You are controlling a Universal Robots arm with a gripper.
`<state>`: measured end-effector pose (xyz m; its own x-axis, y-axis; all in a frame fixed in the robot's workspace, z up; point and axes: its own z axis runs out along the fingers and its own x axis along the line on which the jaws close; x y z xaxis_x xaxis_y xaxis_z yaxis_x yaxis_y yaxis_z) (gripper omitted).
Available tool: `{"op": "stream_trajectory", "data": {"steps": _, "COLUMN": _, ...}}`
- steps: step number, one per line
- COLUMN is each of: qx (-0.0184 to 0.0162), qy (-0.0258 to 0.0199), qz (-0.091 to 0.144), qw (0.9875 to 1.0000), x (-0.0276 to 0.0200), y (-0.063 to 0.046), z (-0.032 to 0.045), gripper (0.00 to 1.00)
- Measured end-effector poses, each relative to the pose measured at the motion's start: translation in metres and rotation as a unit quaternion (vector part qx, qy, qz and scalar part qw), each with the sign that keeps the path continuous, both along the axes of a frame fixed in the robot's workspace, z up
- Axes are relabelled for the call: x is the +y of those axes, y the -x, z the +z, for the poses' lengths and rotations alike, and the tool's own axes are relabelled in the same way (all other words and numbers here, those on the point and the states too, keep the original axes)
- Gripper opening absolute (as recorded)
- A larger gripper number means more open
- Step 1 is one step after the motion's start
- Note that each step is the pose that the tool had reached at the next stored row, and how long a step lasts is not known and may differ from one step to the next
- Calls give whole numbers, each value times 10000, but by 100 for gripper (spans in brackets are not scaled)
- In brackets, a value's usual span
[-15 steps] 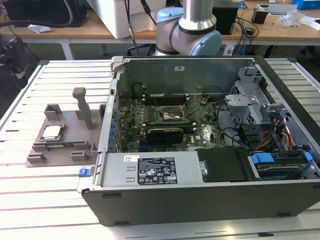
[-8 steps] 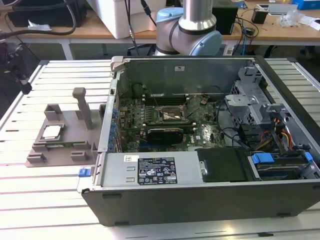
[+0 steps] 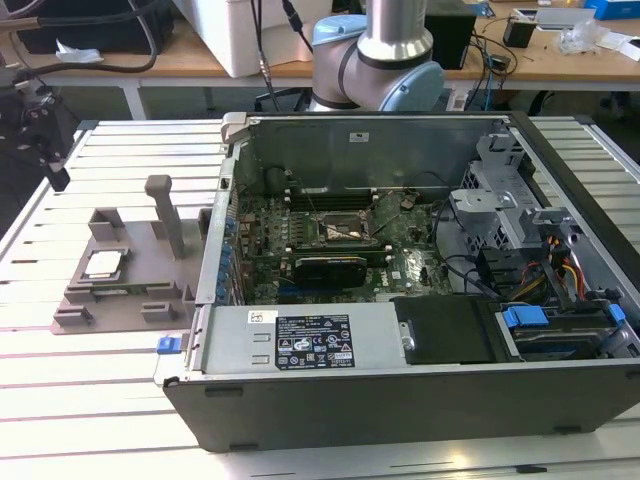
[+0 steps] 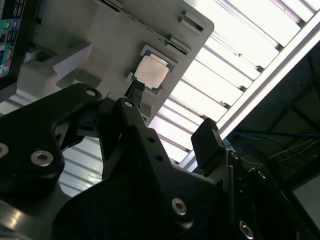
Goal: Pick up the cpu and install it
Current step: 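Pick up the cpu and move it towards the insertion slot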
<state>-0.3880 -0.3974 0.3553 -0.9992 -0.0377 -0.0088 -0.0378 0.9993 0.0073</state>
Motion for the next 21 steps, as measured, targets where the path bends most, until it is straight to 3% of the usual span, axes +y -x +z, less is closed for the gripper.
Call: {"op": "stream_trajectory", "data": {"steps": 21, "qx": -1, "qy": 0, "qz": 0, "qw": 10000, "x": 0, "y": -32, "z": -103, "gripper": 66}}
